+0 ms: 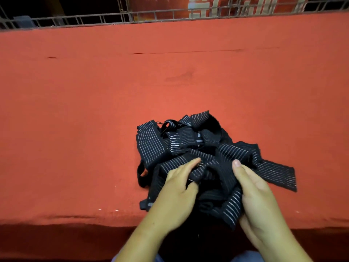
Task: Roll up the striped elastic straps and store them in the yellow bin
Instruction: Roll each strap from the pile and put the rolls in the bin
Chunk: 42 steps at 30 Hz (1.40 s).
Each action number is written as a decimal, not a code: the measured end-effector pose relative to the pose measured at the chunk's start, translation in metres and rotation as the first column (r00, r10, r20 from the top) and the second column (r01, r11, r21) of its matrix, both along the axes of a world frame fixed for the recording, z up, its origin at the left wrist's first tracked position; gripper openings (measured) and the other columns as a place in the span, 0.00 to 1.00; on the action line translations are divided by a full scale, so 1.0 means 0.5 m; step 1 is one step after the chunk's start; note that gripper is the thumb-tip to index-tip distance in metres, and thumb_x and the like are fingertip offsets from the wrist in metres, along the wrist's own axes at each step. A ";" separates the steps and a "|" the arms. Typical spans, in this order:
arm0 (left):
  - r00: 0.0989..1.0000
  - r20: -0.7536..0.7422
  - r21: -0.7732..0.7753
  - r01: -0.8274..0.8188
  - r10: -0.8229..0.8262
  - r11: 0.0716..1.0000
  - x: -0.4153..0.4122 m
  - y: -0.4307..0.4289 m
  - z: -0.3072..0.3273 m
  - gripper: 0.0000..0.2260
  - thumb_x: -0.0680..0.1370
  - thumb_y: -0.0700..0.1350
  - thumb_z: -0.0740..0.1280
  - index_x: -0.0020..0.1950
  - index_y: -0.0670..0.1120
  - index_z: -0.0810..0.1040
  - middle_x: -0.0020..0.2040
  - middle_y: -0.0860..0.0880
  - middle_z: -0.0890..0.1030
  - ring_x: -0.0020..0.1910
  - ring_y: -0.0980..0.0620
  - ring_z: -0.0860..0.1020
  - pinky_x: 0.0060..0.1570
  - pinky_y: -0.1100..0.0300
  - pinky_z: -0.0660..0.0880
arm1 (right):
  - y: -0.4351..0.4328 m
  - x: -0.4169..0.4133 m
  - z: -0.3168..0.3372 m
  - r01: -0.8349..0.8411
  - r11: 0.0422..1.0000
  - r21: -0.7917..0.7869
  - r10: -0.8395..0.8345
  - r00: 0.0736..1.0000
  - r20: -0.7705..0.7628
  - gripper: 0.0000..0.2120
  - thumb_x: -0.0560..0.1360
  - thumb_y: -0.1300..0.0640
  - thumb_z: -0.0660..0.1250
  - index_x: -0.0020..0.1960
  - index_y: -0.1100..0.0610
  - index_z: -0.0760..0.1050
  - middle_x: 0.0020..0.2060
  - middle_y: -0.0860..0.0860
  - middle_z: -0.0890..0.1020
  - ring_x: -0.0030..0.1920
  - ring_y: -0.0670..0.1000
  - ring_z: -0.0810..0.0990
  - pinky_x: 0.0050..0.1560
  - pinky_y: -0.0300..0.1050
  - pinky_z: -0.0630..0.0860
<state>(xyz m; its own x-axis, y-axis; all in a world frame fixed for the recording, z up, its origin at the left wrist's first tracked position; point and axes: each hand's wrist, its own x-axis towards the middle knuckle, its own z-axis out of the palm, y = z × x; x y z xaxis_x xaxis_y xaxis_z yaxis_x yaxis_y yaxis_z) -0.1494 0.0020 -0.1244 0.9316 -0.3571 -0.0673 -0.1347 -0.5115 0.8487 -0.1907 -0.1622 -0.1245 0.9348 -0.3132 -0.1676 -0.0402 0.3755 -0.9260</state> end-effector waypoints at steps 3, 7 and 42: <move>0.996 0.087 0.041 -0.025 0.022 0.999 0.009 0.002 -0.026 0.23 0.82 0.45 0.65 0.76 0.60 0.69 0.69 0.63 0.72 0.73 0.68 0.62 0.74 0.70 0.58 | -0.012 -0.005 0.001 0.064 0.997 0.041 -0.065 0.998 0.024 0.17 0.84 0.52 0.62 0.55 0.63 0.85 0.53 0.61 0.88 0.56 0.59 0.88 0.62 0.57 0.81; 0.982 0.181 -0.067 -0.032 0.044 0.997 -0.008 0.003 -0.023 0.13 0.85 0.52 0.62 0.68 0.61 0.77 0.66 0.67 0.76 0.72 0.68 0.67 0.73 0.66 0.63 | -0.015 -0.023 0.003 -0.015 0.998 0.060 0.008 0.994 0.111 0.14 0.80 0.51 0.65 0.54 0.57 0.86 0.54 0.60 0.88 0.54 0.56 0.88 0.56 0.50 0.85; 0.884 -0.327 -0.713 -0.463 0.334 0.526 -0.058 0.035 0.045 0.13 0.84 0.44 0.60 0.62 0.43 0.81 0.57 0.45 0.87 0.57 0.48 0.85 0.59 0.49 0.77 | -0.004 -0.011 -0.065 -0.397 0.774 -0.493 0.279 0.913 -0.297 0.21 0.82 0.41 0.66 0.71 0.22 0.68 0.70 0.60 0.74 0.70 0.62 0.73 0.74 0.64 0.66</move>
<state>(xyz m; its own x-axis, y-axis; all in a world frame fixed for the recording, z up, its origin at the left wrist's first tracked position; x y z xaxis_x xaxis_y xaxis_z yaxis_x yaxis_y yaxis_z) -0.1783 0.0196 -0.1019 0.9933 0.0706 -0.0918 0.0616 0.3494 0.9349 -0.1962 -0.1641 -0.1570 0.9624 -0.0767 -0.2605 -0.2714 -0.2463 -0.9304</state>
